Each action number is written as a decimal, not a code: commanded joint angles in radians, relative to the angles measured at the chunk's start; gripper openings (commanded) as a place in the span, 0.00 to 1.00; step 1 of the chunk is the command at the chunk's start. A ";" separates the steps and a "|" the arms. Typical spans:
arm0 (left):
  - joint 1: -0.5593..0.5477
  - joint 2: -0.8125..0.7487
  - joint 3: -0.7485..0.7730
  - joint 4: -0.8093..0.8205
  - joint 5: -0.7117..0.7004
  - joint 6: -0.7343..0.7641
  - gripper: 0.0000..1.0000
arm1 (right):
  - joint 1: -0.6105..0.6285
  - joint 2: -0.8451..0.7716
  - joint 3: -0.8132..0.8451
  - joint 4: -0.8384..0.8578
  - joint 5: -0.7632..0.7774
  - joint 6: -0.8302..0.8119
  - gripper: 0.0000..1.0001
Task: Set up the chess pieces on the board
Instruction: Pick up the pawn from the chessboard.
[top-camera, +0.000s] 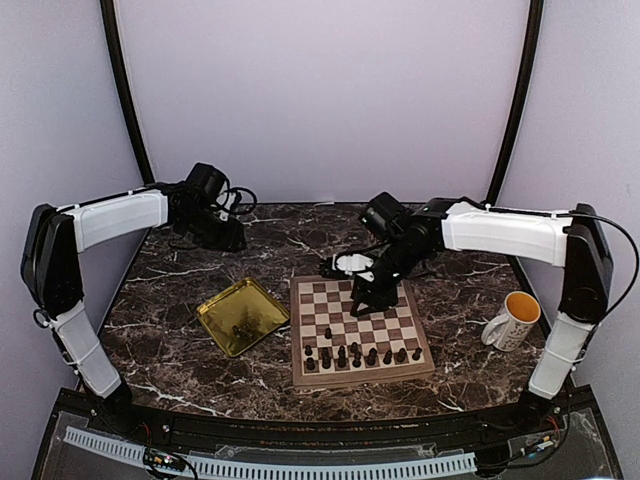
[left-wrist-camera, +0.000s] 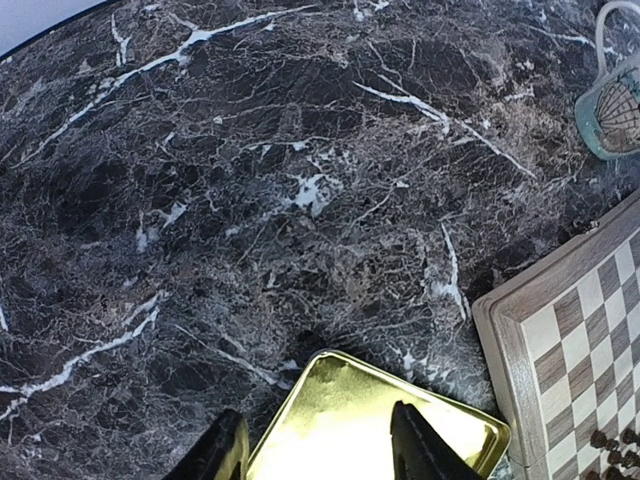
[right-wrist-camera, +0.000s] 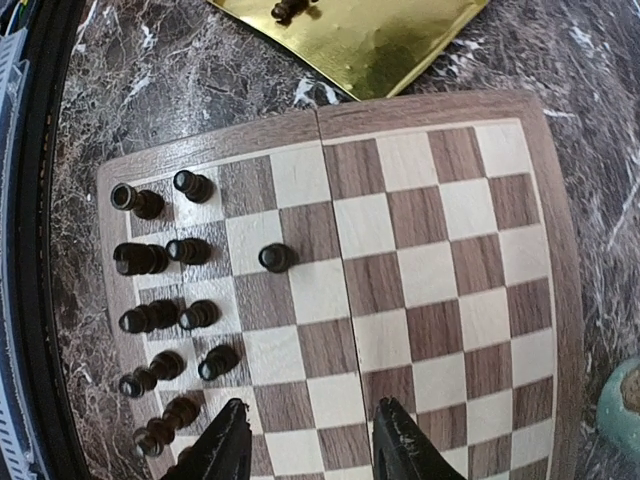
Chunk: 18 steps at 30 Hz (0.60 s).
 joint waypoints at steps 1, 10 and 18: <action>0.067 -0.085 -0.007 0.078 0.142 -0.065 0.49 | 0.084 0.096 0.102 -0.049 0.067 -0.020 0.42; 0.073 -0.146 -0.019 0.079 0.049 -0.037 0.47 | 0.156 0.234 0.184 -0.018 0.148 -0.006 0.43; 0.072 -0.145 -0.007 0.063 0.065 -0.026 0.47 | 0.174 0.303 0.243 -0.036 0.121 -0.006 0.37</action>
